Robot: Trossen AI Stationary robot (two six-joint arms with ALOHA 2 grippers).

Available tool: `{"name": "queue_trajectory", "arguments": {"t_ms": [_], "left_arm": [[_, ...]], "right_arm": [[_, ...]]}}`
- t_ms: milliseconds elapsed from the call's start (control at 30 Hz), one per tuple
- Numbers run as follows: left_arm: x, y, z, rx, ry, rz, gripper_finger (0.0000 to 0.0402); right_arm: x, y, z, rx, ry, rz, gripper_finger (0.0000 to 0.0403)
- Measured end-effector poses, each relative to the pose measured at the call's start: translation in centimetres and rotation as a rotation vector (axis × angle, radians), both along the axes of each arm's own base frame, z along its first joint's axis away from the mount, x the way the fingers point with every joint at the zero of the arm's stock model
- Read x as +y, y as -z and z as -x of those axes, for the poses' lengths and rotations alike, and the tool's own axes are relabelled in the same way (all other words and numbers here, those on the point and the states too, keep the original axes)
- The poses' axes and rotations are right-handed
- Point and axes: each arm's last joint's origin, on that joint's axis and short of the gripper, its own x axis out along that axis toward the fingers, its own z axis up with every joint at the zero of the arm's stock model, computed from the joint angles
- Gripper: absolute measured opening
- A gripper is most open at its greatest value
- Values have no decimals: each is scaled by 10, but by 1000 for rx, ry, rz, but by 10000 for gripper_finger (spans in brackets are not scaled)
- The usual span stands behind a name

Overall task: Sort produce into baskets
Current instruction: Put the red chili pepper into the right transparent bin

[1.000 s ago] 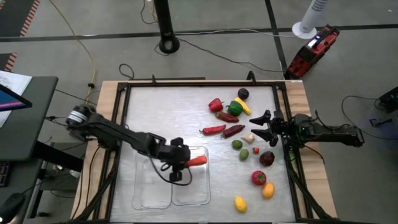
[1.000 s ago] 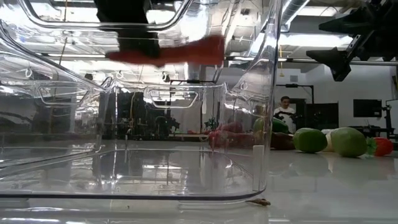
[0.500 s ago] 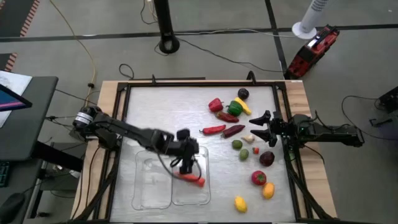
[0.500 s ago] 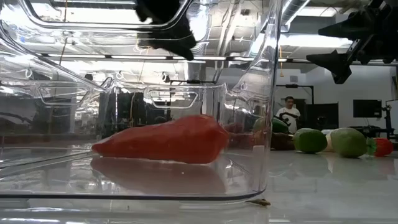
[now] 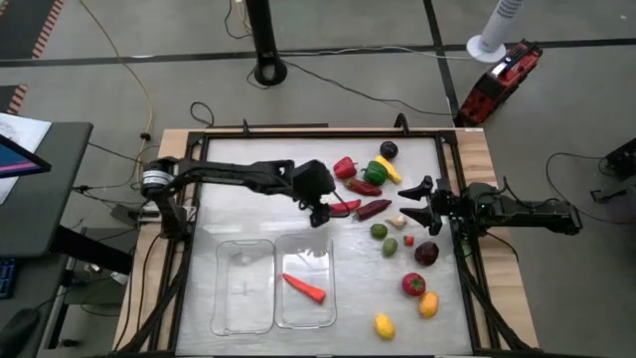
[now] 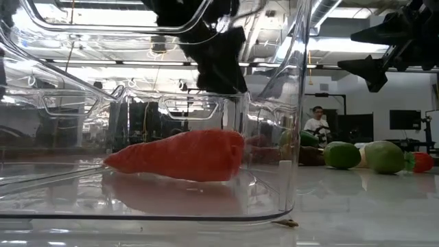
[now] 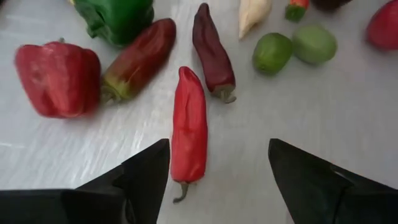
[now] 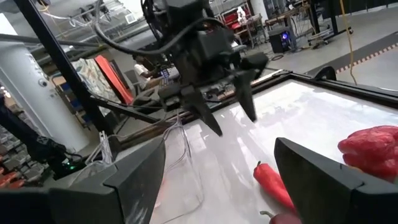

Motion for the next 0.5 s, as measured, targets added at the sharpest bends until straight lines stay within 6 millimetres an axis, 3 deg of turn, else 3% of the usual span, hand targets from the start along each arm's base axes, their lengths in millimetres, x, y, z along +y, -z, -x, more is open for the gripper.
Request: {"name": "queue_trajectory", "arguments": {"t_ms": [233,500], "left_arm": [[7,5,-35,137,62,-11,294],[16,42,-63,304,98,4,295]], "right_arm": [[0,-1,0,-10,2,15,327],[0,1,0,12,-2,6,327]]}}
